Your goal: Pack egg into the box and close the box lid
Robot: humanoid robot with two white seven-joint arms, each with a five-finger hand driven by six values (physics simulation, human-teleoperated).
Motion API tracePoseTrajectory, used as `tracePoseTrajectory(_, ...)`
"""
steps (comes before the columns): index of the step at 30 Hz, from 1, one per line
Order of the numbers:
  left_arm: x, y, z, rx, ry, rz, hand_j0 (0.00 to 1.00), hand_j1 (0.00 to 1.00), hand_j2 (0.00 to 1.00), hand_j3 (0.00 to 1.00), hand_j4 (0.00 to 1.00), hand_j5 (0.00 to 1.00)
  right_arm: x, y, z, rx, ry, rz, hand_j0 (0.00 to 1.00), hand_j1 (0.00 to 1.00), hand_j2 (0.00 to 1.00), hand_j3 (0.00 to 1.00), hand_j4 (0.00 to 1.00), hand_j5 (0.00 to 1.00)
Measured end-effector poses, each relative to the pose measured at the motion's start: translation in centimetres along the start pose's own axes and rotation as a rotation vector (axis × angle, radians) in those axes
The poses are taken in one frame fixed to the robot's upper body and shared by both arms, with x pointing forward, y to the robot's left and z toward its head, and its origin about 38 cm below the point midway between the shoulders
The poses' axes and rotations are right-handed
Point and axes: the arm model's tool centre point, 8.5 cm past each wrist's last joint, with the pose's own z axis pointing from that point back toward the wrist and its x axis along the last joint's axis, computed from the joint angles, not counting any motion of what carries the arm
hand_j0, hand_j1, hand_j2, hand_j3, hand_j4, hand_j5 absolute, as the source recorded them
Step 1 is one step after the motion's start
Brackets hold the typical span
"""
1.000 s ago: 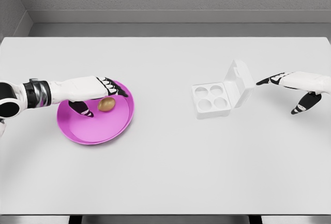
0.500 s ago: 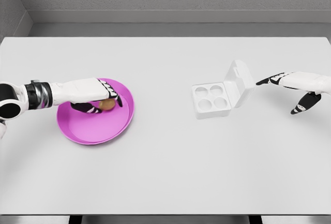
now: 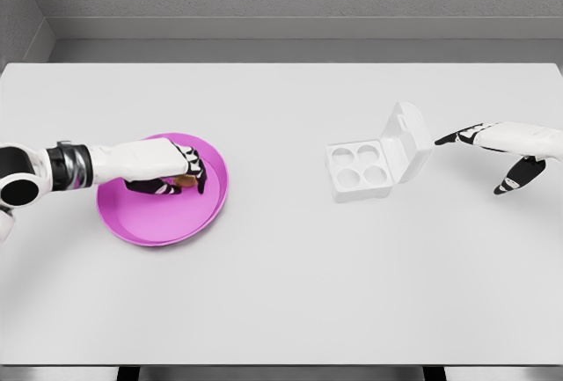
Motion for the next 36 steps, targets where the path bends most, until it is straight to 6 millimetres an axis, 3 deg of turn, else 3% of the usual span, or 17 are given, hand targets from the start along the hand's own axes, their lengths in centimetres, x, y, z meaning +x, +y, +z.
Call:
tracePoseTrajectory(8, 0.9, 0.6, 0.0, 0.016, -0.035, -0.005, 0.42, 0.42, 0.42, 0.42, 0.42, 0.42, 0.0, 0.0, 0.0, 0.0, 0.001, 0.0, 1.0, 1.0, 1.0, 1.0, 1.0, 1.0)
tracePoseTrajectory(22, 3.7, 4.0, -0.4, 0.091, -0.124, -0.07, 0.41, 0.41, 0.41, 0.41, 0.41, 0.41, 0.1, 0.0, 0.0, -0.001, -0.003, 0.002, 1.0, 1.0, 1.0, 1.0, 1.0, 1.0)
tracePoseTrajectory(36, 7.4, 6.2, -4.9, 0.118, -0.245, -0.118, 0.41, 0.41, 0.41, 0.41, 0.41, 0.41, 0.2, 0.1, -0.1, 0.001, -0.006, 0.002, 1.0, 1.0, 1.0, 1.0, 1.0, 1.0)
